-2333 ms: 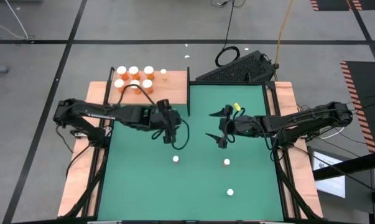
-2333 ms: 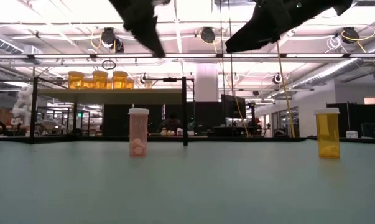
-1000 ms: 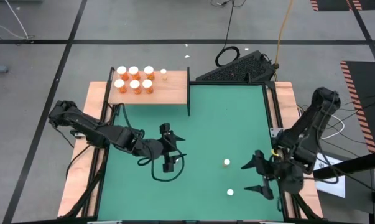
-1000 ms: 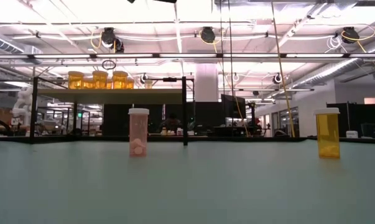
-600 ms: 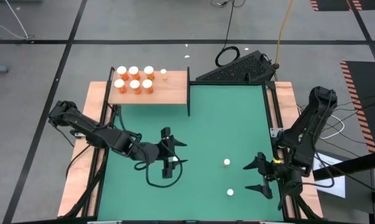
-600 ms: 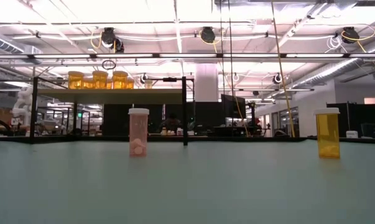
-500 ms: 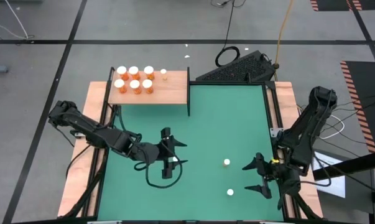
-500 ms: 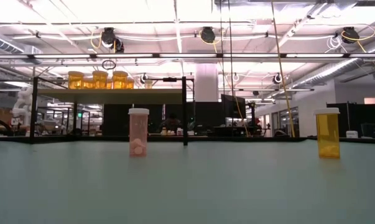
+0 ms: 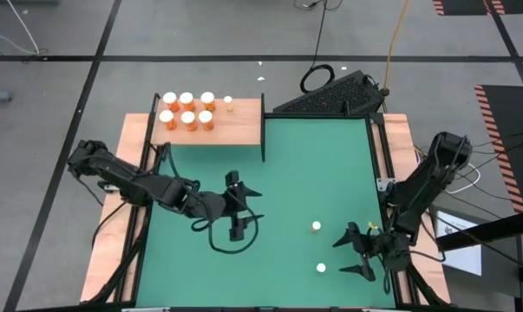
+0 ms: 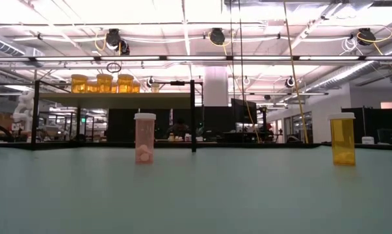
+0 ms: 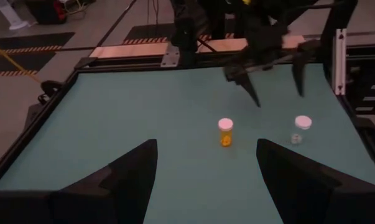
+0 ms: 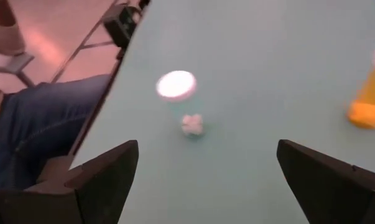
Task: Pick and place medicine bottles onto shelf by color
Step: Put the small blue pill bottle on the shelf aligned with the other small yellow pill bottle
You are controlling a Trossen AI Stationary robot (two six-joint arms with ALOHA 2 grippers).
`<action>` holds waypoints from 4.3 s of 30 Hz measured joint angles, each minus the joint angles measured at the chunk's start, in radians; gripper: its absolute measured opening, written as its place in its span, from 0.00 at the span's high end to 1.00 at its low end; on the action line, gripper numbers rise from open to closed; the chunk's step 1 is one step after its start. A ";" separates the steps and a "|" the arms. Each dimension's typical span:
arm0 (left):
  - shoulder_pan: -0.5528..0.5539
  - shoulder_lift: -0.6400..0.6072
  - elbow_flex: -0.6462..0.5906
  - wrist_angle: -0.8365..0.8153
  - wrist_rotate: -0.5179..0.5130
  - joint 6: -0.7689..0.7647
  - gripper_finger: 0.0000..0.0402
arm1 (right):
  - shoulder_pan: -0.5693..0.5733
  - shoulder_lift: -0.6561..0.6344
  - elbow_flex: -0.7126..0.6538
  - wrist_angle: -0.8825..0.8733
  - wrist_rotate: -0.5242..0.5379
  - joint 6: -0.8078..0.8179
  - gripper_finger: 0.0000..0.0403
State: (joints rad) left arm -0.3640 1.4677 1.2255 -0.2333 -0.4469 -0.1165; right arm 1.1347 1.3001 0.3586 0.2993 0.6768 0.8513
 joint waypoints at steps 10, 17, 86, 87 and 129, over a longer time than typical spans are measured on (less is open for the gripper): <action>0.058 0.000 0.000 -0.001 0.000 0.021 0.31 | 0.000 0.311 0.083 0.227 0.004 -0.103 0.12; 0.067 0.000 0.000 0.000 0.000 -0.001 0.31 | -0.003 0.432 0.163 0.228 0.028 -0.101 0.17; -0.007 0.753 0.789 -0.220 0.389 -0.043 0.31 | -0.057 0.635 0.225 0.355 0.183 -0.167 0.70; -0.009 0.757 0.788 -0.227 0.393 -0.051 0.31 | -0.057 0.635 0.225 0.355 0.182 -0.168 0.70; -0.015 0.867 0.787 -0.291 0.330 0.014 0.31 | -0.238 0.625 0.266 0.419 0.178 -0.190 0.73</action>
State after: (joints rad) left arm -0.3794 2.3347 2.0129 -0.5240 -0.1165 -0.1030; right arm 0.8966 1.9249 0.6244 0.7185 0.8548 0.6614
